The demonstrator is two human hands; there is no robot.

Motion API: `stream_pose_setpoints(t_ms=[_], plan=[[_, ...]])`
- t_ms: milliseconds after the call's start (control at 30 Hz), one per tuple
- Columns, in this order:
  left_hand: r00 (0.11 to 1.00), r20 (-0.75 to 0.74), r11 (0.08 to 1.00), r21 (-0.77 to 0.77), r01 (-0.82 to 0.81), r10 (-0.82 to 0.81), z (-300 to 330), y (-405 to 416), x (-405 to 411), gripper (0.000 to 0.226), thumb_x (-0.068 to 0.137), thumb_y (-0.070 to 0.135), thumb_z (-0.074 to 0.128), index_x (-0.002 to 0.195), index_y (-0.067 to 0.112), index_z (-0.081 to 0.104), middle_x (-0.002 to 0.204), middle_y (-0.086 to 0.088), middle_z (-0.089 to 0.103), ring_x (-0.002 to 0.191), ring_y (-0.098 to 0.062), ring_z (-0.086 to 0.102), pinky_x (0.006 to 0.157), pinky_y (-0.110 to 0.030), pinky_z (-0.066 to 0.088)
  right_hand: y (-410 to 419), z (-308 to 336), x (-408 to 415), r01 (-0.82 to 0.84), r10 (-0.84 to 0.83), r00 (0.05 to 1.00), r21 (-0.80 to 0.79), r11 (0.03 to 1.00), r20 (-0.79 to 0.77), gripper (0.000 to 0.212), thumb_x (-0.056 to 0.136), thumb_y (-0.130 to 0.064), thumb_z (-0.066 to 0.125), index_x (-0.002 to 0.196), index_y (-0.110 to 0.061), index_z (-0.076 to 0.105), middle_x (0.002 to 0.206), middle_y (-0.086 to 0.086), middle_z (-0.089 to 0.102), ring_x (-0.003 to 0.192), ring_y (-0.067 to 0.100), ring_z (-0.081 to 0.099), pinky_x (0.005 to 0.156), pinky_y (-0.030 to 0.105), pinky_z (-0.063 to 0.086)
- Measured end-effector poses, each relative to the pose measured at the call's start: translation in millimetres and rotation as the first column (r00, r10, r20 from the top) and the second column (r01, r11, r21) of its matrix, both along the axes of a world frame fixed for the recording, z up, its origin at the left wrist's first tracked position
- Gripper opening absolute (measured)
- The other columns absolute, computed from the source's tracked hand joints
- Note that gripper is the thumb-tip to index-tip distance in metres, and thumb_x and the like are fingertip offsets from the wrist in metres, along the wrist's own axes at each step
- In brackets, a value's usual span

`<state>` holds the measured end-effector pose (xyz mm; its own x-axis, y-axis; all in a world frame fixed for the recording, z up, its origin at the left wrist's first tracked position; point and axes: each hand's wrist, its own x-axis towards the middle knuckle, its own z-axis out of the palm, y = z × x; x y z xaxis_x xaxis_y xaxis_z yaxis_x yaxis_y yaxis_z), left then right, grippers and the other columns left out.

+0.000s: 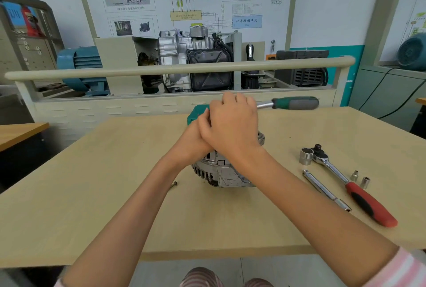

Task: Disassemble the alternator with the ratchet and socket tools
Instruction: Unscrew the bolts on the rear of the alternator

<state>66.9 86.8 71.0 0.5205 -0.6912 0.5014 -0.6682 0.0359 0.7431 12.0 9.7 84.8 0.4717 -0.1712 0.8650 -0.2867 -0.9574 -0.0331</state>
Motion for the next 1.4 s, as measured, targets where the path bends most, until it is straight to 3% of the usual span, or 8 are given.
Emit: stream_pose_setpoints(t_ms=[333, 567, 667, 867, 1000, 1100, 1267, 1400], plan=[[1.000, 0.005, 0.998, 0.052, 0.024, -0.024, -4.3, 4.1, 7.3, 0.008, 0.082, -0.001, 0.065, 0.088, 0.004, 0.066, 0.084, -0.015, 0.069, 0.079, -0.014, 0.064, 0.076, -0.039, 0.052, -22.3, 17.4, -0.6, -0.741, 0.752, 0.639, 0.392, 0.546, 0.161, 0.038, 0.078, -0.011, 0.047, 0.043, -0.017, 0.034, 0.048, -0.002, 0.035, 0.054, 0.016, 0.036, 0.059, 0.033, 0.034], [1.000, 0.024, 1.000, -0.024, 0.012, -0.012, -2.2, 0.5, 0.3, 0.042, 0.080, -0.008, 0.057, 0.086, 0.033, 0.053, 0.084, 0.009, 0.062, 0.076, 0.005, 0.056, 0.066, -0.023, 0.051, -0.1, 0.7, 2.1, -0.106, 0.107, 0.993, -0.025, 0.994, 0.055, 0.032, 0.076, -0.028, 0.048, 0.061, -0.007, 0.069, 0.059, 0.007, 0.057, 0.062, 0.025, 0.052, 0.067, 0.034, 0.039], [1.000, 0.015, 1.000, 0.026, 0.007, -0.008, -4.0, 1.3, 3.2, 0.031, 0.080, -0.004, 0.062, 0.086, 0.027, 0.059, 0.080, 0.005, 0.065, 0.076, -0.002, 0.059, 0.067, -0.026, 0.051, -4.7, 8.7, 0.6, -0.320, 0.314, 0.947, 0.173, 0.931, 0.064, 0.035, 0.077, -0.025, 0.045, 0.047, -0.012, 0.058, 0.048, 0.000, 0.043, 0.054, 0.018, 0.040, 0.064, 0.032, 0.034], [0.999, -0.008, 0.998, 0.061, 0.032, -0.032, -4.4, 2.5, 7.2, 0.015, 0.080, 0.010, 0.070, 0.090, -0.002, 0.066, 0.079, -0.007, 0.069, 0.075, -0.012, 0.063, 0.076, -0.035, 0.052, -23.7, 17.1, 0.5, -0.750, 0.727, 0.617, 0.504, 0.429, 0.300, 0.034, 0.078, -0.011, 0.045, 0.046, -0.010, 0.035, 0.047, 0.009, 0.031, 0.049, 0.016, 0.028, 0.053, 0.025, 0.025], [1.000, -0.011, 1.000, 0.020, 0.015, -0.015, -3.3, 0.9, 5.6, 0.016, 0.078, -0.005, 0.065, 0.089, 0.006, 0.065, 0.084, -0.011, 0.069, 0.078, -0.008, 0.063, 0.071, -0.030, 0.053, -17.2, 9.0, 0.4, -0.616, 0.604, 0.785, 0.266, 0.741, 0.138, 0.033, 0.082, -0.013, 0.049, 0.049, -0.006, 0.053, 0.052, 0.003, 0.041, 0.056, 0.016, 0.040, 0.060, 0.031, 0.033], [1.000, 0.012, 1.000, 0.019, -0.007, 0.007, -2.6, -1.9, 3.0, 0.026, 0.079, -0.008, 0.058, 0.095, 0.011, 0.059, 0.078, 0.004, 0.064, 0.070, 0.003, 0.058, 0.062, -0.019, 0.048, -3.4, 6.9, 1.2, -0.110, 0.112, 0.993, 0.036, 0.993, -0.048, 0.035, 0.086, -0.028, 0.046, 0.072, -0.006, 0.070, 0.070, 0.008, 0.058, 0.071, 0.025, 0.053, 0.072, 0.035, 0.033], [1.000, -0.023, 0.999, 0.048, -0.012, 0.013, -5.1, 1.6, 5.3, 0.016, 0.077, -0.002, 0.065, 0.083, 0.013, 0.062, 0.070, 0.004, 0.065, 0.065, 0.000, 0.056, 0.059, -0.021, 0.045, -7.3, 11.8, -1.9, -0.295, 0.295, 0.955, 0.210, 0.932, 0.031, 0.038, 0.083, -0.021, 0.050, 0.046, -0.016, 0.043, 0.051, -0.003, 0.036, 0.054, 0.018, 0.039, 0.063, 0.032, 0.033], [0.999, -0.044, 0.998, 0.056, 0.022, -0.019, -5.6, 3.8, 7.9, 0.018, 0.078, -0.001, 0.066, 0.077, 0.017, 0.067, 0.070, 0.004, 0.069, 0.070, -0.003, 0.062, 0.065, -0.022, 0.050, -14.0, 13.2, 2.6, -0.662, 0.642, 0.743, 0.348, 0.663, 0.190, 0.042, 0.078, -0.010, 0.051, 0.043, -0.018, 0.030, 0.045, -0.006, 0.031, 0.049, 0.010, 0.033, 0.054, 0.030, 0.030]])
